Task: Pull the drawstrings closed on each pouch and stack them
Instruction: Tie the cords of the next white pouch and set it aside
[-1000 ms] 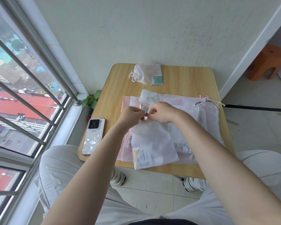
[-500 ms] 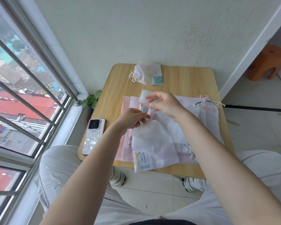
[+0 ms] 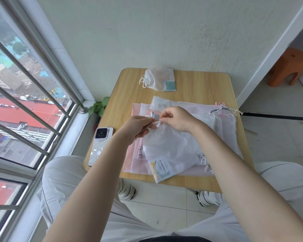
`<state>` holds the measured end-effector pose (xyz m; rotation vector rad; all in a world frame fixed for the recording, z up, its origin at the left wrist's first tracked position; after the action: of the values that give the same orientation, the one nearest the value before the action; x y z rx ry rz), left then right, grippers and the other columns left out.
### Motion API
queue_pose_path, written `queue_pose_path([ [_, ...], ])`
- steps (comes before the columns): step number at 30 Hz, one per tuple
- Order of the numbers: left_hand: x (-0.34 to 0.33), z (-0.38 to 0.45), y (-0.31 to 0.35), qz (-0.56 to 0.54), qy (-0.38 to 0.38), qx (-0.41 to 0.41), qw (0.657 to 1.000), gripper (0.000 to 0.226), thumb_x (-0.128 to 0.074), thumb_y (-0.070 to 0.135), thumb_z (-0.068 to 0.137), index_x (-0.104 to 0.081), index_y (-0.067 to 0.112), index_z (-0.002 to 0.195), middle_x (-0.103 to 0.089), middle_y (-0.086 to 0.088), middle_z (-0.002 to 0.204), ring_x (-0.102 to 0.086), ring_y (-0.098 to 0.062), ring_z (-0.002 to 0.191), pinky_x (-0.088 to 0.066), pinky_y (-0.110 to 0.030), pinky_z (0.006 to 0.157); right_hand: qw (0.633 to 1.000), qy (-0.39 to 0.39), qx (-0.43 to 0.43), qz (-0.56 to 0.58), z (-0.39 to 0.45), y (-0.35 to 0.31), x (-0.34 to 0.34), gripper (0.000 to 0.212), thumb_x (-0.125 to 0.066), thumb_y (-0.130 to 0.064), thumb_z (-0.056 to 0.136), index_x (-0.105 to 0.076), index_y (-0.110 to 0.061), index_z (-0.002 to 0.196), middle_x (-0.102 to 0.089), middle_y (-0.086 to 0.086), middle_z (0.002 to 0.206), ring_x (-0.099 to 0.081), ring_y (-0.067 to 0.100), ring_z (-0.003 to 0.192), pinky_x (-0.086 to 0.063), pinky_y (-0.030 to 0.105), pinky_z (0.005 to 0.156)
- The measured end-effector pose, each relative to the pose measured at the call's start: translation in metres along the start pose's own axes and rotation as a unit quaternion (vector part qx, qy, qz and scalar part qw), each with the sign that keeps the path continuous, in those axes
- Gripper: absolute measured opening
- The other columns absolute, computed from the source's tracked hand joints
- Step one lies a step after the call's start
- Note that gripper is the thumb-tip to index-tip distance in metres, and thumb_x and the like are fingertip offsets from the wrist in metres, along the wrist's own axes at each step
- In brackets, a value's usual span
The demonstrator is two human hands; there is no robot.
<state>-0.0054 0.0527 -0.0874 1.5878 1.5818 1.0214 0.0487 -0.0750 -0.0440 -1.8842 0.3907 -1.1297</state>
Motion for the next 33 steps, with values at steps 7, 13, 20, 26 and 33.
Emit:
queue_pose_path([
  [7,0.000,-0.002,0.009,0.049,0.044,-0.056,0.996,0.008,-0.064,0.014,0.093,-0.062,0.008,0.096,-0.064,0.001,0.066,-0.039,-0.010,0.050,-0.031,-0.016,0.044,0.995,-0.041,-0.022,0.085,-0.008,-0.005,-0.010,0.015,-0.071,-0.014,0.084,-0.057,-0.015,0.091,-0.073,0.005,0.092,-0.063,0.008,0.080,-0.048,0.025,0.080],
  [13,0.005,-0.003,0.019,0.085,0.097,-0.082,0.988,0.019,-0.072,0.019,0.087,-0.060,0.009,0.097,-0.067,-0.004,0.075,-0.058,-0.010,0.061,-0.042,-0.014,0.052,0.999,-0.004,-0.005,0.040,-0.008,-0.014,-0.008,0.024,-0.075,-0.002,0.077,-0.055,-0.016,0.073,-0.072,0.002,0.072,-0.061,-0.001,0.056,-0.040,0.009,0.054],
  [20,0.011,-0.011,0.021,0.039,0.122,-0.076,0.989,0.024,-0.079,0.022,0.081,-0.070,-0.001,0.081,-0.071,-0.011,0.070,-0.063,-0.013,0.058,-0.054,-0.025,0.062,0.999,0.050,0.005,-0.005,-0.008,-0.017,0.000,0.020,-0.078,-0.005,0.073,-0.059,-0.014,0.073,-0.069,-0.001,0.068,-0.061,0.006,0.059,-0.039,0.007,0.049],
  [26,0.003,-0.012,0.025,0.112,0.059,-0.067,0.990,0.020,-0.080,0.026,0.074,-0.077,0.011,0.087,-0.067,0.005,0.074,-0.056,-0.007,0.069,-0.044,-0.021,0.069,0.998,0.069,0.005,0.003,-0.010,-0.017,0.004,0.010,-0.077,-0.007,0.076,-0.068,-0.010,0.078,-0.062,-0.009,0.062,-0.053,-0.015,0.052,-0.036,0.007,0.047],
  [33,0.009,-0.015,0.033,0.119,0.117,-0.098,0.981,0.009,-0.079,0.013,0.076,-0.077,0.014,0.084,-0.072,0.005,0.079,-0.063,-0.003,0.074,-0.046,-0.015,0.069,0.996,0.019,0.021,-0.079,-0.013,-0.027,-0.001,0.013,-0.065,-0.008,0.088,-0.076,-0.002,0.093,-0.071,-0.012,0.098,-0.054,-0.017,0.071,-0.033,-0.003,0.054],
])
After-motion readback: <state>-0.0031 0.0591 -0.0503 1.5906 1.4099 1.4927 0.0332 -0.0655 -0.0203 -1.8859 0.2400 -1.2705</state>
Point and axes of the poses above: each hand's wrist, its own z-axis towards the middle knuckle, its own x-axis out of the back of the hand, y = z × x, the point moved 10 cm from there along z, towards the middle knuckle
